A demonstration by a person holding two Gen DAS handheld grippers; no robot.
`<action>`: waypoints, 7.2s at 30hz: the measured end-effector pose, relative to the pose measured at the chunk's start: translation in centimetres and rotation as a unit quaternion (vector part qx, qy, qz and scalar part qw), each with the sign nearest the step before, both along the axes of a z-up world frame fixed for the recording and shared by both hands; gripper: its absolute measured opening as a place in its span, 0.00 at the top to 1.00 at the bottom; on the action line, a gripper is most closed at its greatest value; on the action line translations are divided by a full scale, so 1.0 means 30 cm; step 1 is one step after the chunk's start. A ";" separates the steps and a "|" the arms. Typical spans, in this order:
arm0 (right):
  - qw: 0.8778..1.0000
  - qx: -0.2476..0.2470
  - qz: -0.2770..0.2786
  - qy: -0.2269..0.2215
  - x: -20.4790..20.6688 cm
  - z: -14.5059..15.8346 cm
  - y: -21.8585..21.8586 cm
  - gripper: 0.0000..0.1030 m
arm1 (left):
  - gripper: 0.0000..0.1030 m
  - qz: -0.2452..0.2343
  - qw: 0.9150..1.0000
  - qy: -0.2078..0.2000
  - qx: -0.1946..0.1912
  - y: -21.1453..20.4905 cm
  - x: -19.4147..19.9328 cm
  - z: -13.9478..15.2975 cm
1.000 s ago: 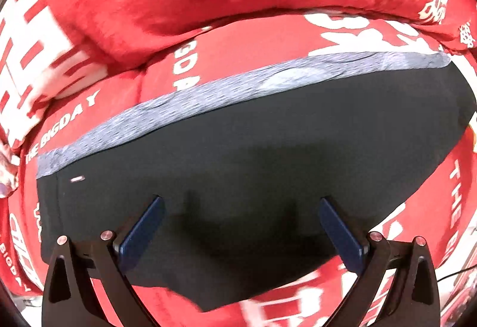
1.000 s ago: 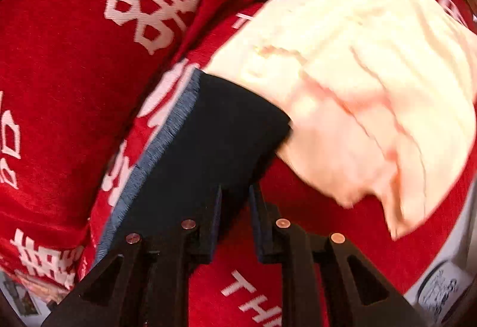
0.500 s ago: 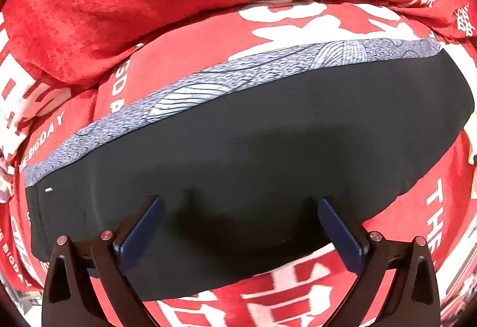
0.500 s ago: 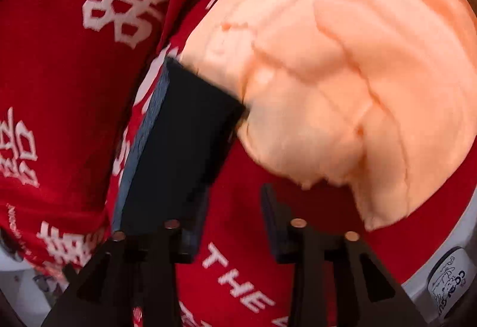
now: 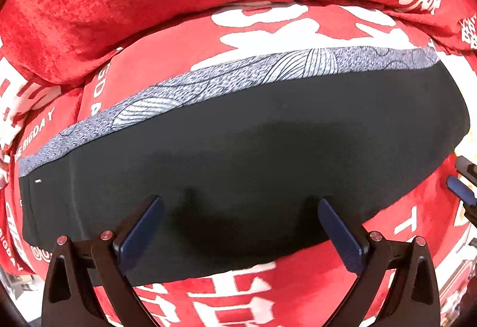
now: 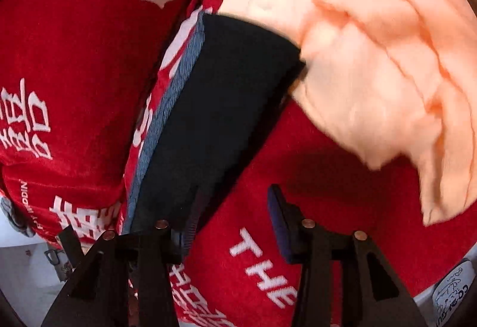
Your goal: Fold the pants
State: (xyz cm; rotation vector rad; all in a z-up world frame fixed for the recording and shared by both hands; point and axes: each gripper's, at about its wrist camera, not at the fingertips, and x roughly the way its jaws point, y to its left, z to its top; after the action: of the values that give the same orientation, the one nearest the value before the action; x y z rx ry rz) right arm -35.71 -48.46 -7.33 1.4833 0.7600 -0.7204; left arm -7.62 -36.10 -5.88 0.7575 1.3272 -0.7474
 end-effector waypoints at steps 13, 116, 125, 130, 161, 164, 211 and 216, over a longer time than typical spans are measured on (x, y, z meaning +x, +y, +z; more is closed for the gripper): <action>0.999 -0.025 0.006 0.030 0.027 0.002 -0.124 0.77 | 0.00 -0.008 0.999 -0.034 -0.036 -0.146 -0.025 0.025; 0.908 -0.266 0.311 0.091 0.946 0.245 0.576 0.84 | 0.00 0.096 0.993 -0.051 -0.039 0.611 0.578 0.061; 0.821 -0.329 0.408 0.227 1.105 0.109 0.885 0.46 | 0.00 0.146 0.989 -0.019 -0.033 0.826 0.699 0.020; 0.844 -0.296 0.430 0.127 1.003 0.257 0.940 0.46 | 0.00 0.117 0.991 0.011 -0.071 0.759 0.651 0.074; 0.992 0.097 0.061 -0.049 0.590 -0.098 0.499 0.95 | 0.33 0.019 0.995 0.076 -0.057 0.513 0.377 -0.037; 0.991 0.110 0.035 -0.062 0.584 -0.127 0.502 0.95 | 0.22 0.051 0.995 0.065 -0.064 0.551 0.404 -0.040; 0.939 -0.101 0.321 0.074 0.968 0.108 0.545 0.56 | 0.06 0.106 0.994 0.002 -0.033 0.706 0.613 0.010; 0.932 -0.120 0.335 0.067 1.110 0.093 0.585 0.56 | 0.06 0.120 0.993 -0.001 -0.020 0.791 0.643 -0.007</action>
State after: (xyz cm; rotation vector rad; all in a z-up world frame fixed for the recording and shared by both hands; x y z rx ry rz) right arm -2.39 -30.90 -4.53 0.8689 1.1598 -0.3698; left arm 11.67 -12.37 -6.09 0.5538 1.3696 -0.5780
